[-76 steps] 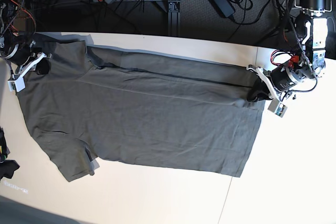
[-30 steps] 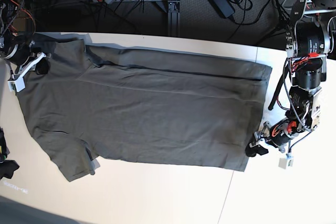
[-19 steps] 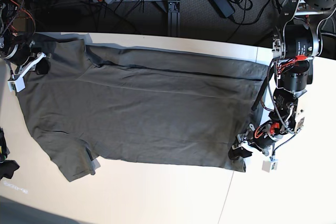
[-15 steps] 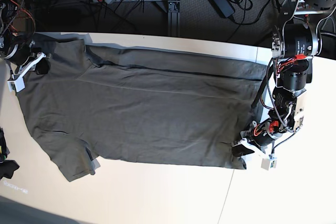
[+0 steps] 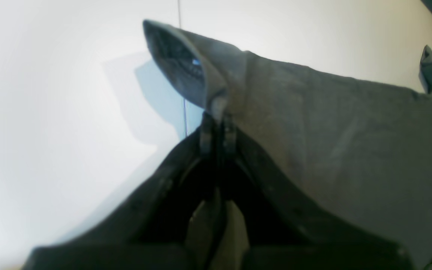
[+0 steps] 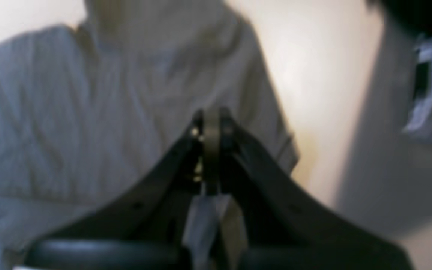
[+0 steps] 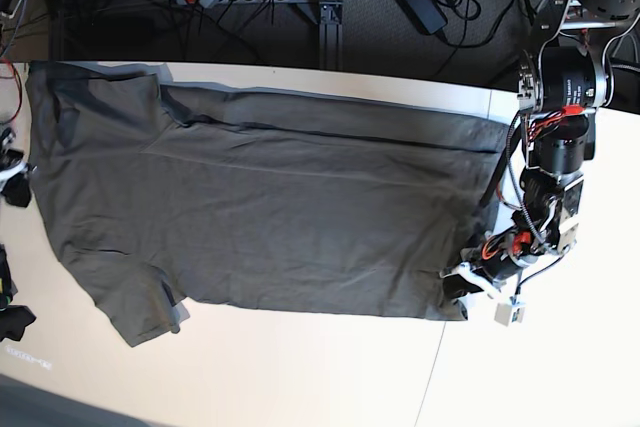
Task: Fold the T-shirt properly
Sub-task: 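Grasp the opposite shirt edge with both grippers, then fold the grasped edge over the body into a long strip with both grippers, then grasp the strip's hem end with the left gripper, then swing the hem end toward the collar end with the left gripper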
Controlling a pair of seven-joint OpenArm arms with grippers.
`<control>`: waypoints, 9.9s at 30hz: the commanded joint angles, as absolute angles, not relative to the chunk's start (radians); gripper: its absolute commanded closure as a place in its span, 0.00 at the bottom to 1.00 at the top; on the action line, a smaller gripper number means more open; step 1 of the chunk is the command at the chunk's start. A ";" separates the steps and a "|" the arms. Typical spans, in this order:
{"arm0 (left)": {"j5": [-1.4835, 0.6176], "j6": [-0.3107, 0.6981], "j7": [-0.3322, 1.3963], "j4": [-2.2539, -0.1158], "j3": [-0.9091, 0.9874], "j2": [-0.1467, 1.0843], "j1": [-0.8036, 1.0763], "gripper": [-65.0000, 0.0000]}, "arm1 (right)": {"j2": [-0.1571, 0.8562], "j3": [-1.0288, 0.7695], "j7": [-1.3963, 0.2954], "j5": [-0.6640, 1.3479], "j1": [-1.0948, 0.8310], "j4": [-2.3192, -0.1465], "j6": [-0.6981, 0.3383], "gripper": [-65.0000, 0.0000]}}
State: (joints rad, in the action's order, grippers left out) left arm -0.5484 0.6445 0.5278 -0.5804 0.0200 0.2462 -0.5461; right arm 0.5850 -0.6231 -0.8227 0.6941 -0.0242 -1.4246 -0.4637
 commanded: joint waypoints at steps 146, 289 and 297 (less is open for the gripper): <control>-1.032 0.698 0.947 -1.307 0.019 0.466 -0.200 1.00 | 0.482 -0.069 -0.487 0.324 0.487 -0.739 -0.525 1.00; -0.939 0.698 0.962 -1.441 -0.276 0.290 -0.406 1.00 | 0.584 -0.635 -0.781 0.789 -0.275 -1.625 -0.528 0.35; -0.939 0.698 0.949 -1.441 -0.277 0.210 -0.300 1.00 | 0.584 -0.635 -0.775 0.785 -0.275 -1.625 -0.528 0.35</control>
State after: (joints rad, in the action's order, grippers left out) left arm -0.9180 0.6903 0.9703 -1.4250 -0.2821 0.2047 -0.2768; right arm 0.5621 -0.6220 -0.7975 0.7750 -0.2798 -1.6108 -0.4751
